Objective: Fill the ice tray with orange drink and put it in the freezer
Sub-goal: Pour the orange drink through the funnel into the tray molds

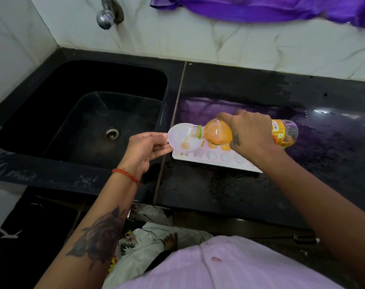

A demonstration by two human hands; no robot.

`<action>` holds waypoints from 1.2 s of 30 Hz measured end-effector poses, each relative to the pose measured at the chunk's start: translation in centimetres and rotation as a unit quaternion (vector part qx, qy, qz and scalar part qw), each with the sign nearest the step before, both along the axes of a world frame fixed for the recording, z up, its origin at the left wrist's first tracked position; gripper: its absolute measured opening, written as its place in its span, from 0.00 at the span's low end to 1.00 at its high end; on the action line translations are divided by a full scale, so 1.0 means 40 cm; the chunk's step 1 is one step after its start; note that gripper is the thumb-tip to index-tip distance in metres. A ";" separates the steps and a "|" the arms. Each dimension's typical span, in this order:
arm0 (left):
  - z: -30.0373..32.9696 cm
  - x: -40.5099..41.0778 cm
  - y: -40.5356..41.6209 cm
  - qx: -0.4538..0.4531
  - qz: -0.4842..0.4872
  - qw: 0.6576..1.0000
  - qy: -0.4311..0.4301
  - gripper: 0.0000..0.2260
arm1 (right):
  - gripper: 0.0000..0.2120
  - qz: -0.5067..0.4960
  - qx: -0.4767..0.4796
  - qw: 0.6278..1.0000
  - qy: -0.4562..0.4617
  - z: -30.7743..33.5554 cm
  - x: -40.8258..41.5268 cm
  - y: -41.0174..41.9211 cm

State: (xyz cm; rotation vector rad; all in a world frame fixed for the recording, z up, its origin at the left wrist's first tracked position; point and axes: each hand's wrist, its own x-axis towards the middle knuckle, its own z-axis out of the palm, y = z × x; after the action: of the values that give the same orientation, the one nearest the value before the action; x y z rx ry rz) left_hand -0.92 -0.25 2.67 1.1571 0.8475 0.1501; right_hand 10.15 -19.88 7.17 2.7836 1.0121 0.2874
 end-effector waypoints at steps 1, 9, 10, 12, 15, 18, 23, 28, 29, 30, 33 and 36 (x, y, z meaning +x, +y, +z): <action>-0.001 0.000 0.000 0.000 0.000 1.000 0.000 0.02 | 0.24 -0.001 0.001 1.000 0.000 0.001 0.001 0.000; 0.012 0.000 0.001 -0.006 -0.003 1.000 -0.017 0.02 | 0.26 -0.016 0.018 0.999 0.025 0.019 -0.001 -0.012; 0.015 0.003 0.000 -0.007 -0.003 1.000 -0.023 0.02 | 0.26 -0.020 0.024 0.999 0.027 0.023 -0.001 -0.016; 0.022 0.008 -0.004 -0.005 -0.005 1.000 -0.027 0.03 | 0.27 -0.029 0.028 0.999 0.025 0.030 -0.001 -0.025; 0.026 0.018 -0.015 0.000 -0.011 1.000 -0.028 0.03 | 0.28 -0.038 0.032 0.999 0.021 0.035 -0.001 -0.040; 0.022 0.024 -0.027 0.001 -0.018 1.000 -0.023 0.03 | 0.27 -0.036 0.031 0.999 0.015 0.029 -0.004 -0.053; 0.012 0.031 -0.038 0.004 -0.023 1.000 -0.011 0.03 | 0.25 -0.036 0.022 0.999 0.010 0.017 -0.009 -0.068; 0.007 0.038 -0.042 0.007 -0.031 0.999 -0.005 0.03 | 0.24 -0.039 0.012 0.999 0.008 0.014 -0.008 -0.077; 0.005 0.040 -0.045 0.006 -0.033 0.999 -0.002 0.02 | 0.24 -0.040 0.009 0.999 0.008 0.014 -0.008 -0.077; 0.004 0.041 -0.048 0.005 -0.035 0.999 0.000 0.02 | 0.24 -0.041 0.007 0.999 0.009 0.013 -0.007 -0.077; 0.001 0.045 -0.058 0.000 -0.037 0.999 0.004 0.03 | 0.24 -0.040 0.003 0.999 0.013 0.010 -0.007 -0.077; 0.001 0.045 -0.060 -0.003 -0.038 0.999 0.004 0.03 | 0.24 -0.039 -0.002 0.999 0.007 0.007 -0.007 -0.076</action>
State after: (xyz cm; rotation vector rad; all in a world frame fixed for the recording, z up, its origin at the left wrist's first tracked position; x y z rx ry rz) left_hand 0.89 -2.64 2.71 1.1835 0.8096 0.0813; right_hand 9.88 -22.91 7.44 2.8180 0.9021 0.2556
